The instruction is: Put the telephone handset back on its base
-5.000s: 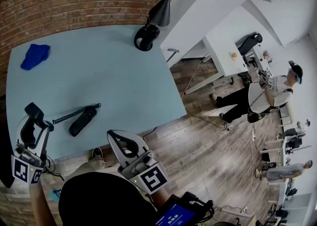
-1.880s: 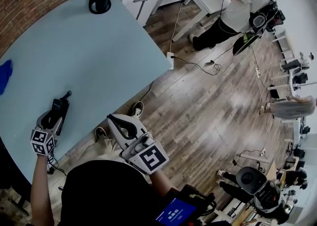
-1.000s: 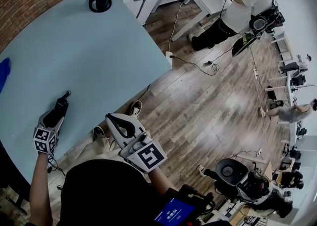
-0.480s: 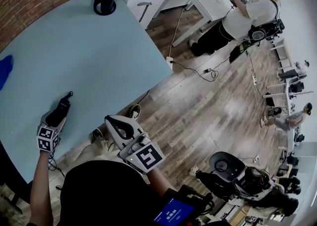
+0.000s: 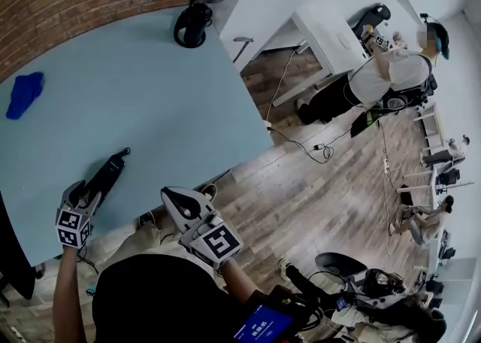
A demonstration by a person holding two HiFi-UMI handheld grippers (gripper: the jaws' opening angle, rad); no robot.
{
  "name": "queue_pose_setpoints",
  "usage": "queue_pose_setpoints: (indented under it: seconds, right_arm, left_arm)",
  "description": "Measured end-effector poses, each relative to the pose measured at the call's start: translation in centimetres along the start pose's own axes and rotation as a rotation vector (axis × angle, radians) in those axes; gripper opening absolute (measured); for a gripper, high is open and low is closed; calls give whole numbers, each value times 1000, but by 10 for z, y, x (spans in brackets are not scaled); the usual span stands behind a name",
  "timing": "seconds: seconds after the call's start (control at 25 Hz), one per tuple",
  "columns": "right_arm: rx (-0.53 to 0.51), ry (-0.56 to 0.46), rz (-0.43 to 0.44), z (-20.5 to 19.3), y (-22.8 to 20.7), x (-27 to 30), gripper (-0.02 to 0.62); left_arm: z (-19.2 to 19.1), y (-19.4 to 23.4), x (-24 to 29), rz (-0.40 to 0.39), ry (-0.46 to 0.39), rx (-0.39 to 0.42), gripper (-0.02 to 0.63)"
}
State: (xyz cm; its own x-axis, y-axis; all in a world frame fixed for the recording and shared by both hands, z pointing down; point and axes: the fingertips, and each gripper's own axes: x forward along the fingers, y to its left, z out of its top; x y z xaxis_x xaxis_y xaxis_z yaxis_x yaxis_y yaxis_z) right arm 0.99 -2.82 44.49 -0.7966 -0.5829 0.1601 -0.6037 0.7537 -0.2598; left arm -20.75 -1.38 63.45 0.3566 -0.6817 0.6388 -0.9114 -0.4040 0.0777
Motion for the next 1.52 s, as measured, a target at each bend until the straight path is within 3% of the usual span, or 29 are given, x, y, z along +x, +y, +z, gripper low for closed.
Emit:
queue_pose_setpoints:
  seconds: [0.24,0.36,0.52,0.6,0.72,0.92,1.04,1.2,1.52]
  right_arm:
    - [-9,-72,105,42,22,46,15]
    - [-68,-131,179,78,49,71,15]
    - [-156,-245,281,133,94,88,15]
    - [-194,-233,347,143,120,94,15]
    - [-247,-165,408,128,146,102,15]
    - [-181,-114,425,80,155,96,15]
    - [-181,-57,400,41,142,89,15]
    - [-156,-8,360,9,128,81,15]
    - [-119,24,286,-13,107,72,15]
  left_arm:
    - [71,14,-69,91,-236,-30,195]
    - [119,18,-108,109,-366,16,94]
    - [183,12,-162,142,-520,89,46]
    - [200,7,-180,153,-577,106,31]
    - [206,0,-194,136,-638,116,29]
    - [160,-13,-174,118,-529,140,31]
    - [127,-23,-158,79,-451,107,31]
    - [103,-26,-148,47,-432,48,31]
    - [96,-27,-128,19,-419,41,31]
